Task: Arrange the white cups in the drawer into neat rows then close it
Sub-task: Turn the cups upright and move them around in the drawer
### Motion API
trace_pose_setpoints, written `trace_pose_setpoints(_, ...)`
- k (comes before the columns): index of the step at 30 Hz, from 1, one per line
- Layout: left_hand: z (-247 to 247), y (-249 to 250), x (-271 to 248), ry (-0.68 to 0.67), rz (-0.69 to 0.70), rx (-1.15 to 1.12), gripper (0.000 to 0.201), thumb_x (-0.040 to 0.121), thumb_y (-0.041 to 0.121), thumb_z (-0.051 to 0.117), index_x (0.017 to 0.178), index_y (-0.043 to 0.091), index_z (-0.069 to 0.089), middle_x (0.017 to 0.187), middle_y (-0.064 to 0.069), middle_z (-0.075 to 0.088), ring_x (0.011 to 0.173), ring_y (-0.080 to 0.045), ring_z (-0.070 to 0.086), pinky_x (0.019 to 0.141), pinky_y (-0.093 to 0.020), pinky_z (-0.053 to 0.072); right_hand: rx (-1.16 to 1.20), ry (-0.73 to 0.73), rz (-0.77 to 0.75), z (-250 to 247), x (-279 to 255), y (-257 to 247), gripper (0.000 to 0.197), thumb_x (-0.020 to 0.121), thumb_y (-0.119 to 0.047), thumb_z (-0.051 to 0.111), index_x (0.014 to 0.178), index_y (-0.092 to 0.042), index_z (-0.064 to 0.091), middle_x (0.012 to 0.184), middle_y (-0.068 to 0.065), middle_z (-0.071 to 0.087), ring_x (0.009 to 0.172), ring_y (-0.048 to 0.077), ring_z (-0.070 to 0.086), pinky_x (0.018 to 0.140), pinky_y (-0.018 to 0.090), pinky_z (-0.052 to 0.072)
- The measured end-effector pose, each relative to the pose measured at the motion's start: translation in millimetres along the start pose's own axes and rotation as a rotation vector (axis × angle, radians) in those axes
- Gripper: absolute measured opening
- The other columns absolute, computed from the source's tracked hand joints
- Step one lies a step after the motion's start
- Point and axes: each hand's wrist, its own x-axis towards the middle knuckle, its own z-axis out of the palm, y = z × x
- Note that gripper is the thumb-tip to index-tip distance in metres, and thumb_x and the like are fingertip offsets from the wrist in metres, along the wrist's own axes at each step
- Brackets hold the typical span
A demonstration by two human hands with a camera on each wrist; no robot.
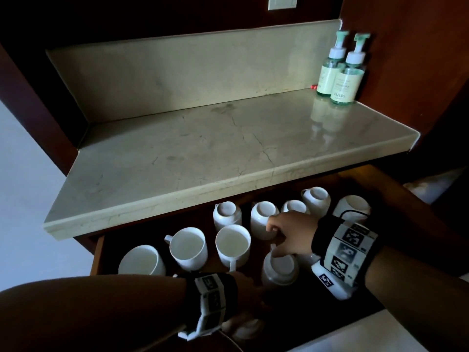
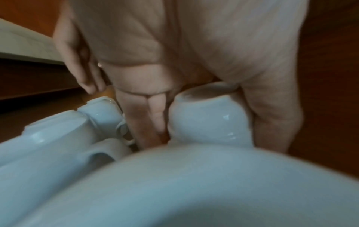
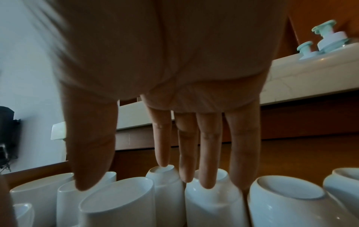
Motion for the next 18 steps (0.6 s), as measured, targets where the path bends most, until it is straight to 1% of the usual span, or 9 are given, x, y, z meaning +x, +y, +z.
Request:
trace_pose_setpoints(3, -18.8, -3.3, -20.7, 0.026, 0.052, -0.074, 0.064, 0.090, 0.052, 0.038, 0.139, 0.013, 0.042, 0.136, -0.015, 0.050, 0.124, -0.035, 0.050, 0.101, -0.046, 0.040, 0.035, 0.028, -0.020, -7.8, -6.6, -2.0, 0.041, 0.075, -0.051, 0.070, 0.104, -0.030, 0.050, 0.092, -0.008, 0.055, 0.089, 0.015, 0.058, 0.080, 0.035, 0.050)
trace_pose_setpoints(6, -39.7, -18.5, -56.6, 0.257, 0.170, -0.060, 0.081, 0.074, 0.040, 0.070, 0.143, 0.022, 0.033, 0.136, -0.008, 0.043, 0.116, -0.032, 0.053, 0.096, -0.039, 0.047, 0.143, 0.063, -0.061, -21.4, -16.4, 1.7, 0.038, 0.078, -0.040, 0.073, 0.110, -0.026, 0.058, 0.095, -0.011, 0.058, 0.095, 0.012, 0.062, 0.089, 0.033, 0.050)
trace_pose_setpoints(8, -39.9, -34.1, -74.7, 0.465, 0.128, -0.338, 0.085, 0.065, 0.036, 0.081, 0.137, 0.029, 0.038, 0.130, 0.006, 0.049, 0.113, -0.013, 0.055, 0.095, -0.022, 0.045, 0.357, 0.053, -0.116, -30.1, -22.2, 3.8, 0.029, 0.080, -0.023, 0.073, 0.107, -0.025, 0.061, 0.101, -0.008, 0.064, 0.100, 0.012, 0.065, 0.090, 0.029, 0.051)
trace_pose_setpoints(9, -39.6, -40.9, -80.3, 0.569, 0.094, -0.548, 0.082, 0.060, 0.037, 0.084, 0.131, 0.031, 0.043, 0.123, 0.009, 0.055, 0.107, -0.007, 0.058, 0.091, -0.021, 0.048, 0.498, 0.016, -0.153, -33.5, -24.2, 3.5, 0.030, 0.082, -0.013, 0.070, 0.108, -0.024, 0.061, 0.106, -0.004, 0.066, 0.103, 0.016, 0.065, 0.090, 0.028, 0.052)
trace_pose_setpoints(11, -34.7, -53.7, -81.4, 0.728, 0.097, -1.113, 0.077, 0.053, 0.032, 0.088, 0.119, 0.023, 0.049, 0.103, 0.000, 0.064, 0.087, -0.008, 0.068, 0.072, -0.030, 0.057, 0.735, -0.079, -0.224, -39.9, -29.1, 1.1, 0.046, 0.080, 0.000, 0.064, 0.121, -0.017, 0.055, 0.120, 0.005, 0.063, 0.112, 0.023, 0.062, 0.091, 0.028, 0.052)
trace_pose_setpoints(12, -32.7, -57.4, -81.0, 0.750, 0.172, -1.440, 0.079, 0.051, 0.026, 0.090, 0.118, 0.012, 0.050, 0.097, -0.009, 0.064, 0.077, -0.012, 0.070, 0.060, -0.030, 0.056, 0.828, -0.138, -0.264, -42.1, -30.7, -1.1, 0.060, 0.076, 0.003, 0.062, 0.131, -0.015, 0.047, 0.126, 0.009, 0.059, 0.113, 0.024, 0.061, 0.088, 0.028, 0.053)
trace_pose_setpoints(14, -29.7, -59.3, -77.5, 0.671, 0.306, -1.896, 0.090, 0.052, 0.025, 0.090, 0.125, -0.002, 0.046, 0.095, -0.024, 0.063, 0.069, -0.026, 0.071, 0.053, -0.030, 0.056, 0.961, -0.248, -0.319, -44.8, -31.4, -8.4, 0.084, 0.071, 0.011, 0.059, 0.144, -0.016, 0.029, 0.129, 0.012, 0.053, 0.107, 0.021, 0.062, 0.078, 0.025, 0.053)
trace_pose_setpoints(16, -27.2, -55.9, -73.4, 0.596, 0.293, -1.989, 0.097, 0.049, 0.033, 0.091, 0.130, 0.006, 0.046, 0.102, -0.024, 0.063, 0.076, -0.032, 0.070, 0.060, -0.038, 0.059, 0.928, -0.167, -0.328, -45.3, -30.9, -18.3, 0.090, 0.069, 0.000, 0.073, 0.143, -0.026, 0.029, 0.127, 0.001, 0.054, 0.111, 0.012, 0.061, 0.081, 0.027, 0.055)
trace_pose_setpoints(18, -20.1, -56.7, -71.9, 0.566, 0.238, -1.944, 0.095, 0.049, 0.042, 0.091, 0.128, 0.010, 0.048, 0.106, -0.018, 0.065, 0.090, -0.032, 0.068, 0.074, -0.045, 0.057, 0.863, -0.042, -0.282, -42.1, -29.7, -30.7, 0.081, 0.065, -0.019, 0.083, 0.132, -0.034, 0.042, 0.118, 0.001, 0.060, 0.109, 0.019, 0.063, 0.084, 0.039, 0.058)
